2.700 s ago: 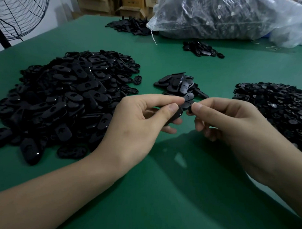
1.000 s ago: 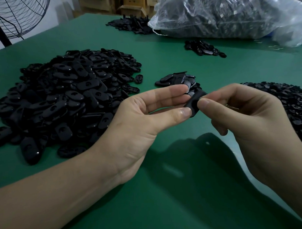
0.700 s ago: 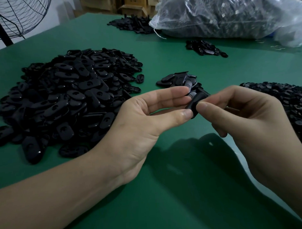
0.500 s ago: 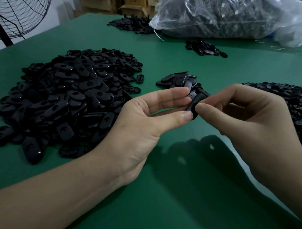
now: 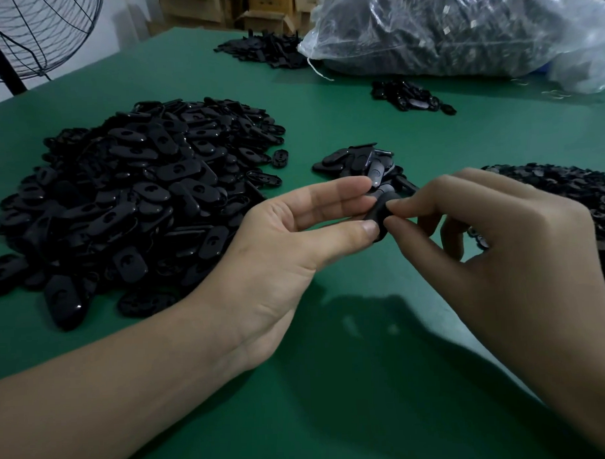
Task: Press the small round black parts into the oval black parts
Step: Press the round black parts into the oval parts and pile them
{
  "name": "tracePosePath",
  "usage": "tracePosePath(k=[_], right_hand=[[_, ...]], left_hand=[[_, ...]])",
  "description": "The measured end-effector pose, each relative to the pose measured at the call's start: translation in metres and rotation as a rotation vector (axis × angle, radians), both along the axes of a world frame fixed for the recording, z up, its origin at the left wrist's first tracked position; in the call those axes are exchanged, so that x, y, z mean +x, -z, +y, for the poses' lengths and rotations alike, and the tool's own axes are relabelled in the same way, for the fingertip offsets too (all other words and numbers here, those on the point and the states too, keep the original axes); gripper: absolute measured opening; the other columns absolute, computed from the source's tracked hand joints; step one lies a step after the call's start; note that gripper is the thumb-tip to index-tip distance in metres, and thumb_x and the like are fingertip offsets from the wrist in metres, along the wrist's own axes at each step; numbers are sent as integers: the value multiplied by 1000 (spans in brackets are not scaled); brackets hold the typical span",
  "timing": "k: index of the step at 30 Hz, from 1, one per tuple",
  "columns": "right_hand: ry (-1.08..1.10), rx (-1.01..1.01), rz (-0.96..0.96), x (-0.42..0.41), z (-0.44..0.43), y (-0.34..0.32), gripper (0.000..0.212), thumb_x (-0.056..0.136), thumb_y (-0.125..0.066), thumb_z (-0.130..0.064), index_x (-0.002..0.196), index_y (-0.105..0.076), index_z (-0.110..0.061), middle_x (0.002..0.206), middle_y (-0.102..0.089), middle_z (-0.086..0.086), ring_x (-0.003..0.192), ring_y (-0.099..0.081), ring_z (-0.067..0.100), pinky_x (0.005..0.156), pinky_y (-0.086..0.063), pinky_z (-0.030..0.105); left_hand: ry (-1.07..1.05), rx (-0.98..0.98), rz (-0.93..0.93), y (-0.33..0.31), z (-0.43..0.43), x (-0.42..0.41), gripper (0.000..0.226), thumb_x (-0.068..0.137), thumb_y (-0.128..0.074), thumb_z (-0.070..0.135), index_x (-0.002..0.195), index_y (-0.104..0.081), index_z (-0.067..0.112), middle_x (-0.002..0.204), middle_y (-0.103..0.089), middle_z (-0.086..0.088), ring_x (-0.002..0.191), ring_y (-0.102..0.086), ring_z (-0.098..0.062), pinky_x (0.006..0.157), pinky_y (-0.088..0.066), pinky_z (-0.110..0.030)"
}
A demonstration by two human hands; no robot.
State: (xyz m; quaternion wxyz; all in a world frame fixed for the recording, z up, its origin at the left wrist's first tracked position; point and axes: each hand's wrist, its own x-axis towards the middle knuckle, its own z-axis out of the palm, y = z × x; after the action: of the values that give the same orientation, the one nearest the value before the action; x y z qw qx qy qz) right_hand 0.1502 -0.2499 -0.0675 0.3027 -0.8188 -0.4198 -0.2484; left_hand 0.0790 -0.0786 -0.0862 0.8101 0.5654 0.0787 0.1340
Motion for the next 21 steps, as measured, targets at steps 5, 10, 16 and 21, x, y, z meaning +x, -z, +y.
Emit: tracePosePath(k=[5, 10, 16, 21], right_hand=[[19, -110, -122, -3, 2, -1, 14, 97, -64, -30, 98, -76, -24, 77, -62, -8, 62, -59, 23, 69, -47, 45], [9, -184, -173, -3, 2, 1, 16, 97, -63, -30, 103, -76, -25, 77, -63, -8, 65, -58, 19, 71, -48, 45], [-99, 103, 271, -5, 2, 1, 1, 93, -70, -29, 92, -70, -28, 80, -69, -12, 72, -65, 14, 69, -50, 31], [-248, 383, 864, -4, 9, 5, 18, 93, -72, -15, 103, -57, -14, 77, -72, 9, 58, -64, 23, 59, -54, 40]], left_hand=[[-22, -26, 5, 1, 3, 3, 41, 64, -79, 7, 103, -77, 16, 95, -78, 0, 93, -74, -9, 85, -60, -23], [-49, -20, 11, 2, 5, 4, 37, 67, -78, 8, 103, -75, 14, 91, -77, -2, 87, -75, -11, 78, -59, -21], [-89, 173, -82, 1, 2, 3, 29, 70, -83, 10, 96, -75, 21, 90, -77, 4, 87, -75, -8, 85, -57, -20], [-115, 295, -180, -2, -2, 0, 32, 82, -79, -6, 96, -73, 23, 89, -76, 5, 85, -76, -7, 80, -55, -14]])
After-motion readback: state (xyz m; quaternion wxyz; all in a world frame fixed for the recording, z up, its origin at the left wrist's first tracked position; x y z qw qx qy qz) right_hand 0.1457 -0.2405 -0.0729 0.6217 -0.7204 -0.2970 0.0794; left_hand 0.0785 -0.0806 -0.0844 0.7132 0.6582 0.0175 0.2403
